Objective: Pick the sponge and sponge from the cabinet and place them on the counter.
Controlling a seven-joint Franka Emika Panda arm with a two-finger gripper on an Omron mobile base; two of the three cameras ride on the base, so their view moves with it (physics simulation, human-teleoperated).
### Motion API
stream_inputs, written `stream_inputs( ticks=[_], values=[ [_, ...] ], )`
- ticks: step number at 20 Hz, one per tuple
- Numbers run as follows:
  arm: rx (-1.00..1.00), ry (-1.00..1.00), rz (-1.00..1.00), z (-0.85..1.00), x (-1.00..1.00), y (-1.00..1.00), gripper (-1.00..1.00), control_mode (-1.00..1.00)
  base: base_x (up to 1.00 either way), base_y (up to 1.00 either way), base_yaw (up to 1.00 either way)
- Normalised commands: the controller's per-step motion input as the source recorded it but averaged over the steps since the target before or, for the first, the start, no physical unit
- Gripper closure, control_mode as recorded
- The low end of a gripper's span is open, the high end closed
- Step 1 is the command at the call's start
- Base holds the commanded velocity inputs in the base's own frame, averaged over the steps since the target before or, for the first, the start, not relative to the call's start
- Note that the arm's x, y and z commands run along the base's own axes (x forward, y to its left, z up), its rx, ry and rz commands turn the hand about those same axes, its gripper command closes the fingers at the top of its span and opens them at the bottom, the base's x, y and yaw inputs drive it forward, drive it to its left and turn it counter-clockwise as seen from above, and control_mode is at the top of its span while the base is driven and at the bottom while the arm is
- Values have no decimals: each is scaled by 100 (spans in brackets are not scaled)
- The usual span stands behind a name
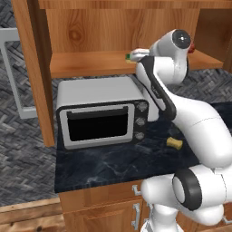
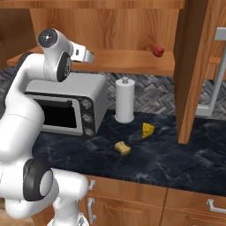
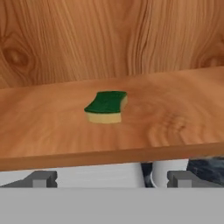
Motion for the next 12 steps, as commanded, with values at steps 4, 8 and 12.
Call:
stream_inputs(
  ticks=[4, 8, 12],
  values=[
    [-1, 3, 0, 0, 29, 12, -100, -100, 0, 0, 0],
    [-2, 0, 0, 0, 30, 14, -100, -100, 0, 0, 0],
    [-2, 0, 0, 0, 37, 5, -100, -100, 0, 0, 0]
  ],
)
